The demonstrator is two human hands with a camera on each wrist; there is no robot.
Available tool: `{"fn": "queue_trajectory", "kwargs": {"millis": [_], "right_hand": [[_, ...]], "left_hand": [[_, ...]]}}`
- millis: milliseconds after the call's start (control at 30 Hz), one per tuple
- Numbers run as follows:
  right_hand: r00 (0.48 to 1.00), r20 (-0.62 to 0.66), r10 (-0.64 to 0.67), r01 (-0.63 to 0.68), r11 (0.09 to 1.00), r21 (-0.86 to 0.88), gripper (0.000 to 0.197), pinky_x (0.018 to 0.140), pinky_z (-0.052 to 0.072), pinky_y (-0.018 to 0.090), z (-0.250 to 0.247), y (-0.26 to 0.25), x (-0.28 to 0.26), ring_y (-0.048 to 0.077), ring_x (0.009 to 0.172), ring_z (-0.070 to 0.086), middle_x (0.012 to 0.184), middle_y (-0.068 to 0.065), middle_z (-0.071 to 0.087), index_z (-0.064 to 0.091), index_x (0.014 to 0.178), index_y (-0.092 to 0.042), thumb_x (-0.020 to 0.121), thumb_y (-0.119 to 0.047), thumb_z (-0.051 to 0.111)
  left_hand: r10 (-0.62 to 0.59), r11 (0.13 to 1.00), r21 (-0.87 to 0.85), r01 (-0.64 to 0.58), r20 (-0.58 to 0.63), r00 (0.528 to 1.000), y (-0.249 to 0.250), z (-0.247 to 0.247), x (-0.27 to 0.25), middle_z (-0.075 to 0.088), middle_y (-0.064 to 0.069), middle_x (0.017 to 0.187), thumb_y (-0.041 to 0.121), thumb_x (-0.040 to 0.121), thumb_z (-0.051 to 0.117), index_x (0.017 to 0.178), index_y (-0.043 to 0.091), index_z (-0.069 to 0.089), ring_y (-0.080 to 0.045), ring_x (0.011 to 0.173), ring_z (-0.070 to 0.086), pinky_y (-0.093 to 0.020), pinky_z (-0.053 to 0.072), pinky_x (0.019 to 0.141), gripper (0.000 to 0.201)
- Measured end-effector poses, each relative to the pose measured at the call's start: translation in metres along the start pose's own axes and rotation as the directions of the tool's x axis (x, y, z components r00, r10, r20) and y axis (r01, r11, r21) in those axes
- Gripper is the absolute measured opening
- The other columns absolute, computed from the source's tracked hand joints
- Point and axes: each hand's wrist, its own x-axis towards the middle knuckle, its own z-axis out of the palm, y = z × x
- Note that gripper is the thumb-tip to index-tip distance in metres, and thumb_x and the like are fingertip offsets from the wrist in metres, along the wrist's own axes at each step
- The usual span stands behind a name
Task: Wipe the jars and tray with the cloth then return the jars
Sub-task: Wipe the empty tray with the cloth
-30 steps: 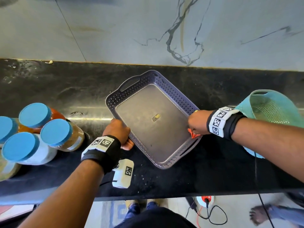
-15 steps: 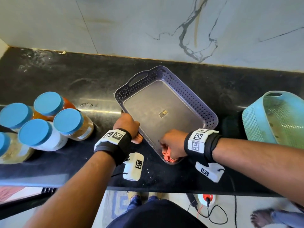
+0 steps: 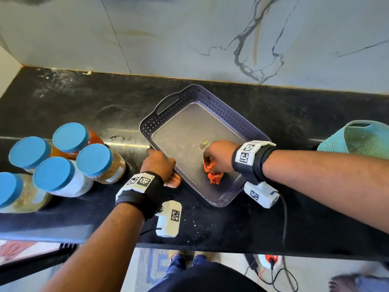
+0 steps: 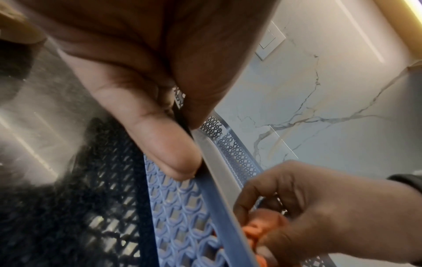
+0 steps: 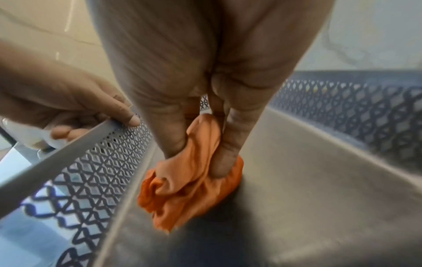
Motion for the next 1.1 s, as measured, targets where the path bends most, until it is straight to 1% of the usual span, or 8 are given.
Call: {"fn": "queue_trajectory", "kwargs": {"millis": [167,233,367,533,667,867,967,1100], "right_hand": [[0.99,0.121,0.068,-0.069,0.998,0.0,0.028,0.079,0.052,0.03,-0.009,0.015,-0.01,0.022,0.095,0.064,0.104,0.0,0.071,0.073,0.109,-0.023,0.081,-0.026,0.077],[0.992,0.072,0.099,-0.102,0.994,0.041,0.027,0.081,0.055,0.032,-0.019,0.017,-0.004,0.023,0.097,0.066,0.103,-0.001,0.071,0.073,0.106,-0.024,0.079,-0.025,0.078],[0.996,0.054,0.073,-0.075,0.997,0.031,0.046,0.074,0.047,0.028,-0.032,0.01,0.01,0.023,0.094,0.061,0.104,-0.001,0.066,0.069,0.116,-0.021,0.073,-0.021,0.083],[0.984,0.163,-0.074,0.106,0.975,-0.195,0.05,0.078,0.047,0.028,-0.041,-0.015,0.025,0.026,0.111,0.061,0.122,0.003,0.065,0.064,0.129,-0.02,0.081,-0.013,0.077],[0.936,0.273,-0.222,0.307,0.893,-0.329,0.035,0.078,0.05,0.031,-0.033,-0.031,0.034,0.029,0.104,0.066,0.113,0.008,0.071,0.069,0.117,-0.013,0.082,-0.016,0.074],[0.793,0.523,-0.312,0.569,0.686,-0.454,0.023,0.046,0.03,0.024,-0.001,-0.033,0.041,0.019,0.072,0.055,0.102,0.011,0.066,0.066,0.106,-0.004,0.086,-0.013,0.072],[0.845,0.429,-0.32,0.504,0.746,-0.435,0.023,0.053,0.044,0.026,-0.014,-0.02,0.043,0.022,0.07,0.063,0.091,0.011,0.063,0.07,0.11,-0.008,0.09,-0.018,0.064],[0.977,0.182,-0.113,0.173,0.917,-0.359,0.03,0.067,0.045,0.033,-0.048,0.026,0.063,0.038,0.095,0.065,0.115,0.013,0.055,0.065,0.113,-0.015,0.084,-0.015,0.073]], "left_hand": [[-0.026,0.994,-0.099,0.036,0.098,0.995,-0.024,0.009,0.024,0.074,-0.029,0.096,0.045,0.064,0.07,0.141,0.001,0.027,-0.045,0.084,0.074,-0.057,0.062,0.073,0.1],[-0.035,0.997,-0.068,0.044,0.122,0.992,-0.008,-0.001,-0.009,0.076,-0.023,0.083,0.04,0.087,0.072,0.151,-0.006,0.008,-0.035,0.07,0.076,-0.045,0.063,0.063,0.102],[0.187,0.89,0.438,-0.126,-0.099,0.977,0.017,-0.028,-0.058,0.075,-0.025,0.093,0.056,0.099,0.051,0.153,-0.004,-0.018,-0.039,0.09,0.074,-0.047,0.057,0.088,0.107],[0.381,0.761,0.606,-0.232,-0.128,0.916,0.055,-0.059,-0.044,0.056,-0.026,0.127,0.042,0.102,0.055,0.133,0.002,0.046,-0.044,0.114,0.061,-0.047,0.049,0.092,0.052],[0.411,0.695,0.679,-0.235,-0.108,0.905,0.083,-0.071,0.0,0.049,-0.023,0.135,0.031,0.101,0.058,0.132,0.003,0.052,-0.045,0.121,0.056,-0.049,0.047,0.096,0.041],[0.321,0.579,0.775,-0.251,0.065,0.945,0.093,-0.075,0.057,0.065,-0.022,0.122,0.023,0.099,0.055,0.123,0.004,0.054,-0.044,0.11,0.064,-0.046,0.05,0.087,0.03],[0.342,0.497,0.815,-0.298,0.132,0.93,0.096,-0.073,0.064,0.069,-0.018,0.121,0.018,0.101,0.051,0.124,0.008,0.061,-0.04,0.111,0.066,-0.044,0.052,0.091,0.027],[0.327,0.487,0.814,-0.317,0.167,0.93,0.095,-0.072,0.064,0.07,-0.018,0.118,0.017,0.099,0.054,0.122,0.007,0.064,-0.039,0.108,0.067,-0.042,0.052,0.088,0.026]]}}
